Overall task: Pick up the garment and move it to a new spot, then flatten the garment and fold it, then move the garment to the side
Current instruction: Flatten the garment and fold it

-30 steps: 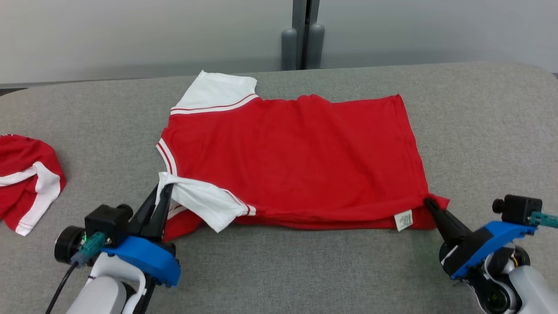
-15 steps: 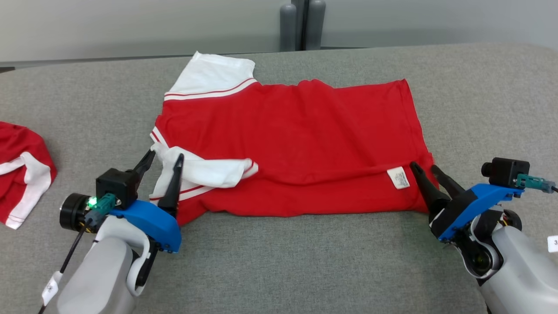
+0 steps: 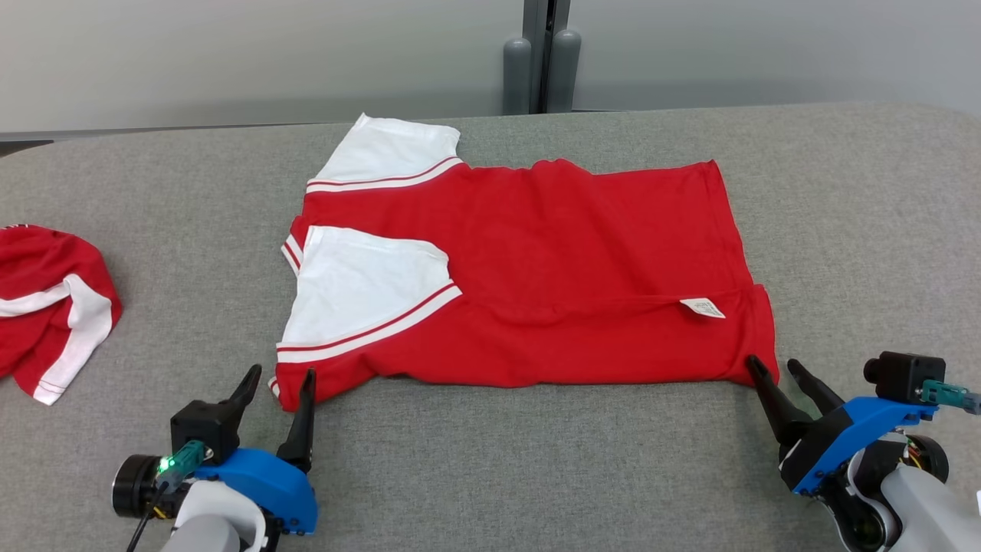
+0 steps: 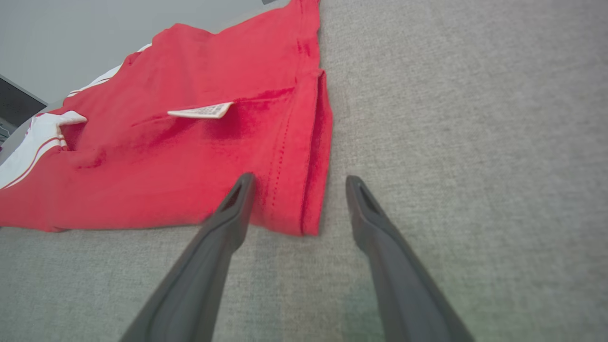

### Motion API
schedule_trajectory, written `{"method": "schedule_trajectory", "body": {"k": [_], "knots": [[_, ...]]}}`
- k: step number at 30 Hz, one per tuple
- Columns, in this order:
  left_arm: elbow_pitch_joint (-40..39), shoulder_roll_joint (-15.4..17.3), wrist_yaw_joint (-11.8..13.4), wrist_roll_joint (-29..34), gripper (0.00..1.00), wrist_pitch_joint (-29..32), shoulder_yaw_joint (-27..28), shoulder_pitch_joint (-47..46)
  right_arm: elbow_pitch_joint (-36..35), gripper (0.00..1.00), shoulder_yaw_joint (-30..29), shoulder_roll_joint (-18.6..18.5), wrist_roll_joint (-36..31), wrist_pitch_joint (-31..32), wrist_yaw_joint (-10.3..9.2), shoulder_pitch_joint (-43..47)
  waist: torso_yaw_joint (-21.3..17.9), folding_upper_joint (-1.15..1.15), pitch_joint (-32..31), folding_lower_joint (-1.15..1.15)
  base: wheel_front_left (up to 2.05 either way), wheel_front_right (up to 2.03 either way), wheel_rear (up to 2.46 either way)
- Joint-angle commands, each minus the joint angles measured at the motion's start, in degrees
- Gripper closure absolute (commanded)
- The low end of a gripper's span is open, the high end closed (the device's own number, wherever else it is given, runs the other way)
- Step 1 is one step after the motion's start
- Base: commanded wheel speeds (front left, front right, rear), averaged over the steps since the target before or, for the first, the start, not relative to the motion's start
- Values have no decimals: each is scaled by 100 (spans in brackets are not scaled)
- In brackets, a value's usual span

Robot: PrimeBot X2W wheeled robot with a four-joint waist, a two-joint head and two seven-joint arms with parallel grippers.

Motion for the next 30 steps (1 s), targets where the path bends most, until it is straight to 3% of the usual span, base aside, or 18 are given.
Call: {"method": "schedule_trajectory", "body": {"k": [1, 9, 10, 11, 12, 13, 14, 15, 24, 30], "knots": [[14, -3, 24, -63, 0, 5, 47, 40, 54, 0, 19, 8, 32, -31, 3, -10, 2, 0, 13, 1, 0, 0, 0], [357, -122, -82, -275, 0, 127, 54, -39, 486, 0, 290, 154, -56, -97, 3, -333, 18, 0, 94, 1, 0, 0, 0], [437, -135, -127, -317, 9, 147, 56, -84, 544, 0, 324, 180, -65, -114, 3, -384, 23, 0, 112, 1, 0, 0, 0], [520, -159, -182, -355, 46, 147, 61, -128, 614, 0, 353, 221, -56, -129, 2, -422, 29, 0, 126, 1, 0, 0, 0], [592, -202, -218, -393, 69, 137, 66, -176, 664, 0, 388, 259, -33, -129, 3, -449, 37, 0, 137, 1, 0, 0, 0], [718, -259, -254, -382, 100, 114, 11, -227, 756, 54, 462, 295, 12, -156, 3, -479, 66, 0, 135, 1, 0, 0, 0], [758, -261, -264, -365, 100, 85, -5, -251, 772, 95, 507, 314, 37, -172, 3, -485, 81, 0, 118, 1, 0, 0, 0], [785, -264, -283, -384, 100, 49, 10, -267, 785, 100, 545, 322, 68, -205, 3, -484, 89, 0, 94, 1, 0, 0, 0], [482, -89, -177, -421, 100, -137, 165, 170, 656, 100, 679, 75, 482, -429, 2, -73, 144, 0, -350, 1, 0, 0, 0], [-285, 8, 181, -517, 100, -137, 274, 1019, 135, 100, 746, -143, 767, -453, 2, 549, 206, 0, -582, 1, 0, 0, 0]]}}
